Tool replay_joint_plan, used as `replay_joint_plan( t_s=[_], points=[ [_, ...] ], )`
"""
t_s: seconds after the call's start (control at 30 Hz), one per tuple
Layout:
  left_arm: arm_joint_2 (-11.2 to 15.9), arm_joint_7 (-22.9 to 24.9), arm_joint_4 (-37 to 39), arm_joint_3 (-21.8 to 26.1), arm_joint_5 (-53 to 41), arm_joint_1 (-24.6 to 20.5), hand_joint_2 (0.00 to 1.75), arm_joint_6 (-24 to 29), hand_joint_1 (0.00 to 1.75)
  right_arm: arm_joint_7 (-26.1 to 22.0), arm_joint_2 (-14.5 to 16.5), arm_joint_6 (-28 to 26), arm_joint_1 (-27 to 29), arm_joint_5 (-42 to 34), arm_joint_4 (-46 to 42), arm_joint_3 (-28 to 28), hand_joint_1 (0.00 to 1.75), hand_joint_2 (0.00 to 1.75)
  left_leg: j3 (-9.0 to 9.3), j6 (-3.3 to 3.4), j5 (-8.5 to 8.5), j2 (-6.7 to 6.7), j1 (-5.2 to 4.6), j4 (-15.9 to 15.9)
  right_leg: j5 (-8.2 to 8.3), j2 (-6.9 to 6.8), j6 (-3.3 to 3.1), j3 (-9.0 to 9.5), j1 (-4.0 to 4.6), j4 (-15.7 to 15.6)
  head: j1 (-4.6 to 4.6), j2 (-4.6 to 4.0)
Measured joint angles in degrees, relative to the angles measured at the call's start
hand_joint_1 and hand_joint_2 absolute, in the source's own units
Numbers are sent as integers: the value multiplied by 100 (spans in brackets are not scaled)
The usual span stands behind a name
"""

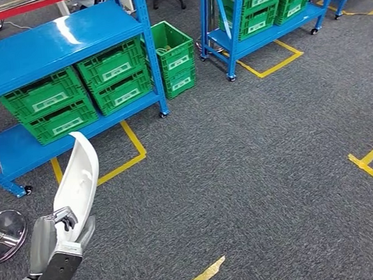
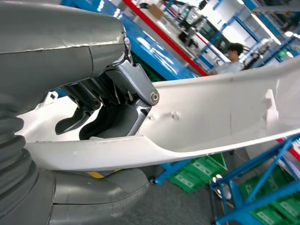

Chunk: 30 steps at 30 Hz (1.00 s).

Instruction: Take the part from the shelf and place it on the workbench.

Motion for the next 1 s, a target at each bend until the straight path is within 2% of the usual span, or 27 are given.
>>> replay_joint_plan(
  t_s=[0.07,0.1,0.13,0.17,0.2,0.23,0.3,0.33,0.37,0.43,0.47,0.5,0.57,0.6,0.63,0.67,0.7,0.73,0.77,0.83,0.87,0.93,0.97,1.0],
  points=[
    [-3,-49,7,-3,44,-4,175,-42,175,42,0,-102,16,-32,-39,31,0,175,-286,-30,-435,-256,19,697,42,106,-63,-31,6,1,-15,0],
    [-5,-77,16,-3,70,-6,175,-67,175,64,0,-161,30,-50,-57,53,0,175,-457,-32,-614,-311,21,1103,56,167,-81,-53,18,6,-15,0],
    [-9,-102,29,-3,87,-11,175,-97,175,85,0,-219,51,-70,-76,79,0,175,-579,-26,-692,-339,20,1390,65,235,-91,-69,33,12,-14,0],
    [-14,-125,42,-4,102,-19,175,-129,175,100,0,-273,77,-90,-94,106,0,175,-624,-11,-655,-355,19,1494,71,308,-97,-79,48,20,-14,0],
    [-24,-144,54,-4,115,-31,175,-162,175,111,0,-321,103,-108,-114,134,0,175,-560,15,-491,-374,18,1344,74,382,-97,-80,62,30,-14,0],
    [-36,-157,62,-4,126,-48,175,-197,175,117,0,-361,125,-125,-136,160,0,175,-417,54,-253,-428,14,1006,75,457,-95,-77,74,40,-14,0],
    [-61,-181,77,-5,148,-83,175,-257,175,123,-1,-426,150,-158,-188,217,0,175,-123,149,126,-720,14,275,88,597,-72,-105,87,66,-7,0],
    [-74,-195,84,-7,154,-100,175,-277,175,128,-1,-449,164,-175,-216,242,0,175,-43,179,199,-839,9,44,102,660,-47,-142,84,86,-10,0],
    [-87,-213,93,-8,157,-118,175,-295,175,138,-1,-469,184,-190,-243,270,0,175,-26,196,201,-906,6,-55,123,723,-10,-196,73,103,-11,1],
    [-124,-244,109,-9,163,-153,175,-333,175,165,0,-503,244,-211,-292,316,0,175,-46,198,202,-799,5,-123,169,834,71,-297,55,119,-20,1],
    [-145,-255,118,-8,166,-172,175,-358,175,180,0,-524,276,-219,-317,338,0,175,-52,205,224,-725,17,-147,151,792,106,-347,56,150,-14,1],
    [-168,-263,125,-7,169,-186,175,-382,175,191,0,-550,299,-227,-344,358,0,175,-54,215,246,-646,30,-174,62,671,139,-424,63,276,-2,0],
    [-207,-277,143,-4,175,-202,175,-426,175,207,-1,-593,318,-240,-395,398,0,175,-66,234,270,-465,39,-200,-307,330,201,-710,62,895,26,0],
    [-222,-285,154,-4,178,-204,175,-443,175,211,-2,-603,318,-245,-415,414,0,175,-79,239,271,-373,36,-198,-508,226,232,-886,51,1306,36,0],
    [-234,-291,168,-4,179,-207,175,-459,175,213,-2,-606,321,-248,-428,424,0,175,-87,240,272,-281,33,-197,-634,180,258,-1014,38,1627,38,0],
    [-245,-300,184,-4,181,-214,175,-476,175,214,-2,-611,329,-249,-439,430,0,175,-93,239,273,-195,33,-196,-659,158,279,-1045,24,1762,38,0],
    [-257,-312,199,-4,185,-222,175,-492,175,214,-2,-616,340,-250,-447,433,0,175,-92,236,273,-114,33,-194,-584,136,293,-959,12,1671,38,0],
    [-269,-323,213,-4,190,-232,175,-508,175,215,-2,-624,352,-250,-461,434,0,175,-88,229,271,-42,33,-193,-432,91,299,-754,3,1356,38,0],
    [-280,-334,222,-4,195,-242,175,-524,175,215,-2,-632,362,-250,-478,436,0,175,-77,214,265,22,30,-187,-275,-14,298,-482,-1,921,37,0],
    [-294,-349,233,-2,205,-261,175,-547,175,215,-2,-647,372,-248,-519,448,0,175,-64,158,243,126,1,-163,-107,-205,234,-67,23,232,30,0],
    [-299,-355,234,-1,208,-274,175,-563,175,217,-2,-652,376,-247,-535,456,0,175,-58,126,239,172,-13,-153,-97,-249,190,-4,37,95,19,0],
    [-325,-367,239,1,211,-303,175,-614,175,227,-2,-658,402,-240,-564,467,0,175,-50,67,238,264,-17,-148,-90,-160,95,-41,55,78,1,0],
    [-343,-373,242,2,207,-318,175,-650,175,235,-2,-658,420,-234,-579,467,0,175,-51,34,200,233,-7,-118,-74,-109,55,-52,48,72,-4,0],
    [-360,-380,244,5,197,-329,175,-680,175,246,-2,-656,434,-227,-598,468,0,175,-80,5,108,136,6,-21,-54,-59,12,-44,39,63,-12,0]
  ],
)
